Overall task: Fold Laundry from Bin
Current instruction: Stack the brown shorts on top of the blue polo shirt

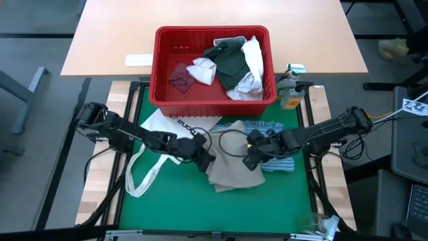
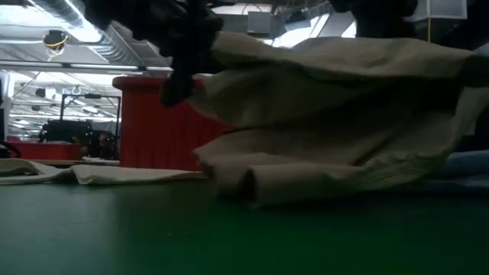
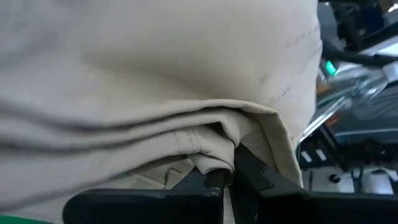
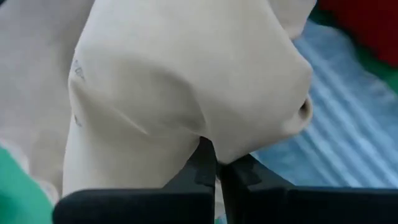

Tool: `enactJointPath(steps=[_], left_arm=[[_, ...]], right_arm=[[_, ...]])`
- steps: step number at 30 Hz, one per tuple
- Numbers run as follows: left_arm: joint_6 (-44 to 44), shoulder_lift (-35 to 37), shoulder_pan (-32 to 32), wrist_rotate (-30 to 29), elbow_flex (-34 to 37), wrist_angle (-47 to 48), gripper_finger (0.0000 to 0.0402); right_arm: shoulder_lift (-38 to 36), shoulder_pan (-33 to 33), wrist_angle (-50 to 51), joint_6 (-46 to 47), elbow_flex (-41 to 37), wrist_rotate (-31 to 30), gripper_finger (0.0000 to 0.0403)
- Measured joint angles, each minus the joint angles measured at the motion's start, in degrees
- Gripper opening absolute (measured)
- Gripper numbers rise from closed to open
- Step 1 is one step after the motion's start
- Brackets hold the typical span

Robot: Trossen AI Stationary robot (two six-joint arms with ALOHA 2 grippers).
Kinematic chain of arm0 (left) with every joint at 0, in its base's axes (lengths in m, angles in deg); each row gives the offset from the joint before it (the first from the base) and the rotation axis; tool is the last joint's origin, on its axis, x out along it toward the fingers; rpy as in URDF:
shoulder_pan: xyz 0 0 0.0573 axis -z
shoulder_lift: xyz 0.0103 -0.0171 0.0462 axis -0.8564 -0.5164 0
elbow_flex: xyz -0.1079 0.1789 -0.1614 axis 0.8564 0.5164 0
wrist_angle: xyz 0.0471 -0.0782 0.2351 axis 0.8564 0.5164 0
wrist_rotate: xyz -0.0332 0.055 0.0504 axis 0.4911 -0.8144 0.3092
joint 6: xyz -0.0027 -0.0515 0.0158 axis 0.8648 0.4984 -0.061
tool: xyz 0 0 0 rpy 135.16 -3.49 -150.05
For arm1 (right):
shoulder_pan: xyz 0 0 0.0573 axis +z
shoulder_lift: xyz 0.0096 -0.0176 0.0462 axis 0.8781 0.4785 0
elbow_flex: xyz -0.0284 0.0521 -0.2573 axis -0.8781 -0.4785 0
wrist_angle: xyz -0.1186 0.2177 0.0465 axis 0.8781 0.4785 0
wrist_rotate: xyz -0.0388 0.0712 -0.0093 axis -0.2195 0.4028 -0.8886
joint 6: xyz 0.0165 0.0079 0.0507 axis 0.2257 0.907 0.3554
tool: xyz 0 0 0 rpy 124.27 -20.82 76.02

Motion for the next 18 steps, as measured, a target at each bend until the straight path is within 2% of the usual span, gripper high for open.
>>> enactJointPath(steps=[8,18], left_arm=[[-0.3,-0.8,-3.1,0.0,0.0,-2.0,0.0],[-0.3,-6.3,-2.8,-2.3,0.0,-13.6,0.0034]], right_arm=[[-3.3,-0.2,14.0,6.4,0.0,-4.7,0.0002],[-3.3,-5.1,20.5,6.2,-0.2,-5.3,0.0002]])
